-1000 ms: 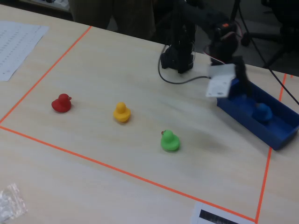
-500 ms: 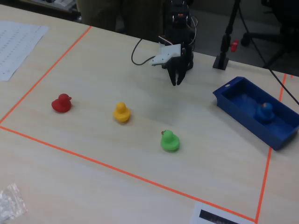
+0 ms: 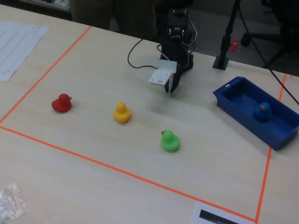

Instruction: Grasp blue duck and put it into box.

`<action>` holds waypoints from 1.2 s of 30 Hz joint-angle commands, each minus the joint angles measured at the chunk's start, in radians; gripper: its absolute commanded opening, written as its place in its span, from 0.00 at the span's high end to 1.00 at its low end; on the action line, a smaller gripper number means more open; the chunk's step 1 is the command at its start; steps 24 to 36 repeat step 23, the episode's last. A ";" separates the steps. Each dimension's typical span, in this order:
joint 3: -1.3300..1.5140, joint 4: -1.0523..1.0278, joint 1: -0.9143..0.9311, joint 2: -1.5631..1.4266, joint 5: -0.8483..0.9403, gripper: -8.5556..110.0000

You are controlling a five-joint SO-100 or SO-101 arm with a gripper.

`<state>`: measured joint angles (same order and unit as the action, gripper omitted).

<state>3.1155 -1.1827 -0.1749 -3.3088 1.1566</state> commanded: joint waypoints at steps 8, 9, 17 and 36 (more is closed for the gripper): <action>-0.006 -0.120 0.087 -0.002 0.018 0.93; -0.006 -0.120 0.087 -0.002 0.018 0.93; -0.006 -0.120 0.087 -0.002 0.018 0.93; -0.005 -0.120 0.087 -0.002 0.018 0.93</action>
